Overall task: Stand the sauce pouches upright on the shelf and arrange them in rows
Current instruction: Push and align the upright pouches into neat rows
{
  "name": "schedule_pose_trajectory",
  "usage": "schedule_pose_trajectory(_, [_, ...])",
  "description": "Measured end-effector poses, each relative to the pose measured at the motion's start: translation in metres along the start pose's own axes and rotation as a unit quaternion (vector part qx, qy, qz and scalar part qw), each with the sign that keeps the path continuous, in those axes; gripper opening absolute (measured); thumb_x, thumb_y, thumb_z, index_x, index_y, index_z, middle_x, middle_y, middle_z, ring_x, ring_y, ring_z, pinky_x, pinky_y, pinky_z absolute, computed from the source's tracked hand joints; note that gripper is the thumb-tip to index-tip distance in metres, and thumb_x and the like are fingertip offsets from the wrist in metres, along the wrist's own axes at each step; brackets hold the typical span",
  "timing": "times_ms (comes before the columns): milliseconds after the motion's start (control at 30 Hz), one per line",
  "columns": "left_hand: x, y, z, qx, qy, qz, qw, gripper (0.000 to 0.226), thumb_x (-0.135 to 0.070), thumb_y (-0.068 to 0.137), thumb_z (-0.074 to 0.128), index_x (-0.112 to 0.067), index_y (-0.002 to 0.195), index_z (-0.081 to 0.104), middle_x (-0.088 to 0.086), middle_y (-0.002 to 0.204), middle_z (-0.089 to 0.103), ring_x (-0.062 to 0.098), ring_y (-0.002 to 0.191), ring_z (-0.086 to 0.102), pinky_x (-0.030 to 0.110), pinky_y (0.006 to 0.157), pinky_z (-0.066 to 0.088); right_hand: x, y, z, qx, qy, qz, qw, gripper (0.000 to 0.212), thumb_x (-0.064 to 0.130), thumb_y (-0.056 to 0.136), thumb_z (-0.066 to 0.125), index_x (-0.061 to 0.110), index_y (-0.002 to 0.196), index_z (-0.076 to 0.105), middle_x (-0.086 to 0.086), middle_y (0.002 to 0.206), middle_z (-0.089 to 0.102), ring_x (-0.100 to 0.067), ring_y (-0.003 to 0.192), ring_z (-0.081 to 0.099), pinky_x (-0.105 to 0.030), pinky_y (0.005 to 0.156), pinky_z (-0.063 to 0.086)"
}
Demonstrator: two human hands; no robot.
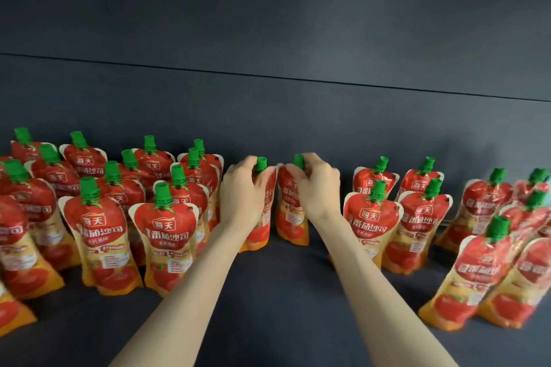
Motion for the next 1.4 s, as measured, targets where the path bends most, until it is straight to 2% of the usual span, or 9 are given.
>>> schedule_pose_trajectory(200, [-0.010, -0.045, -0.029, -0.040, -0.079, -0.002, 0.996, 0.027, -0.037, 0.089, 0.057, -0.014, 0.099, 0.066, 0.000, 0.083, 0.068, 0.019, 0.080, 0.063, 0.038, 0.071, 0.051, 0.003, -0.045, -0.034, -0.014, 0.083, 0.021, 0.996, 0.026, 0.029, 0.087, 0.064, 0.011, 0.106, 0.065, 0.009, 0.081, 0.066, -0.003, 0.076, 0.063, -0.015, 0.069, 0.049])
schedule_pose_trajectory(300, [-0.018, -0.072, -0.043, -0.059, -0.135, -0.023, 0.989, 0.021, -0.031, 0.088, 0.061, -0.015, 0.101, 0.065, -0.013, 0.087, 0.065, 0.000, 0.085, 0.061, 0.017, 0.075, 0.048, -0.004, -0.070, -0.042, -0.017, 0.130, 0.029, 0.991, 0.021, 0.025, 0.087, 0.064, 0.011, 0.104, 0.065, 0.014, 0.085, 0.065, 0.004, 0.082, 0.061, -0.007, 0.069, 0.045])
schedule_pose_trajectory(400, [-0.014, -0.105, -0.039, -0.029, -0.226, -0.075, 0.971, 0.030, -0.021, 0.085, 0.066, -0.025, 0.112, 0.054, -0.027, 0.100, 0.055, -0.018, 0.095, 0.053, 0.000, 0.076, 0.039, -0.012, -0.095, -0.042, -0.026, 0.168, 0.035, 0.985, 0.022, 0.021, 0.086, 0.067, 0.019, 0.107, 0.060, 0.014, 0.095, 0.067, 0.005, 0.091, 0.062, -0.011, 0.078, 0.048])
schedule_pose_trajectory(500, [0.005, -0.140, -0.019, 0.079, -0.263, -0.146, 0.950, 0.034, -0.023, 0.085, 0.065, -0.043, 0.103, 0.046, -0.025, 0.105, 0.058, -0.009, 0.101, 0.056, 0.002, 0.078, 0.042, -0.034, -0.122, -0.026, 0.033, 0.203, 0.091, 0.974, 0.036, 0.016, 0.084, 0.069, 0.022, 0.116, 0.053, 0.007, 0.107, 0.066, -0.001, 0.098, 0.063, -0.024, 0.086, 0.054])
schedule_pose_trajectory(600, [0.018, -0.156, -0.022, 0.097, -0.250, -0.159, 0.950, 0.025, -0.026, 0.085, 0.064, -0.041, 0.101, 0.052, -0.023, 0.103, 0.062, -0.006, 0.103, 0.057, 0.009, 0.082, 0.046, -0.044, -0.137, -0.020, 0.052, 0.195, 0.103, 0.974, 0.027, 0.012, 0.085, 0.067, 0.021, 0.108, 0.057, 0.005, 0.102, 0.068, -0.007, 0.095, 0.065, -0.035, 0.086, 0.055])
schedule_pose_trajectory(733, [0.023, -0.158, -0.049, 0.079, -0.278, -0.153, 0.945, 0.025, -0.024, 0.084, 0.064, -0.028, 0.107, 0.056, -0.020, 0.105, 0.063, -0.005, 0.102, 0.059, 0.012, 0.082, 0.050, -0.021, -0.146, -0.023, 0.039, 0.234, 0.092, 0.967, 0.019, 0.011, 0.084, 0.068, 0.013, 0.102, 0.063, 0.000, 0.093, 0.071, -0.010, 0.087, 0.067, -0.024, 0.074, 0.055])
schedule_pose_trajectory(933, [0.044, -0.158, -0.114, 0.097, -0.314, -0.139, 0.934, 0.027, -0.031, 0.077, 0.065, -0.033, 0.104, 0.059, -0.025, 0.100, 0.067, -0.004, 0.099, 0.061, 0.013, 0.079, 0.051, 0.030, -0.174, -0.003, 0.064, 0.311, 0.099, 0.943, 0.017, 0.006, 0.082, 0.068, 0.006, 0.099, 0.065, 0.001, 0.085, 0.073, -0.006, 0.078, 0.068, -0.015, 0.063, 0.050])
schedule_pose_trajectory(1200, [0.123, -0.155, -0.202, 0.129, -0.311, -0.141, 0.931, 0.030, -0.023, 0.083, 0.065, -0.026, 0.109, 0.052, -0.013, 0.108, 0.065, -0.001, 0.099, 0.062, 0.018, 0.079, 0.053, 0.098, -0.222, 0.075, 0.060, 0.326, 0.118, 0.936, 0.021, 0.005, 0.083, 0.067, 0.011, 0.102, 0.060, -0.004, 0.096, 0.072, -0.014, 0.088, 0.069, -0.024, 0.071, 0.056])
schedule_pose_trajectory(1400, [0.162, -0.138, -0.212, 0.158, -0.306, -0.140, 0.928, 0.023, -0.019, 0.086, 0.066, -0.024, 0.104, 0.053, -0.012, 0.106, 0.065, 0.002, 0.101, 0.061, 0.026, 0.086, 0.051, 0.116, -0.226, 0.104, 0.045, 0.299, 0.136, 0.943, 0.024, 0.004, 0.083, 0.067, 0.014, 0.101, 0.055, -0.007, 0.100, 0.069, -0.018, 0.091, 0.068, -0.026, 0.074, 0.056])
Point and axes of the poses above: each hand's wrist, its own y-axis towards the middle knuckle, its own z-axis out of the palm, x = y × z, the point moved 5 cm from there along y, towards the middle knuckle
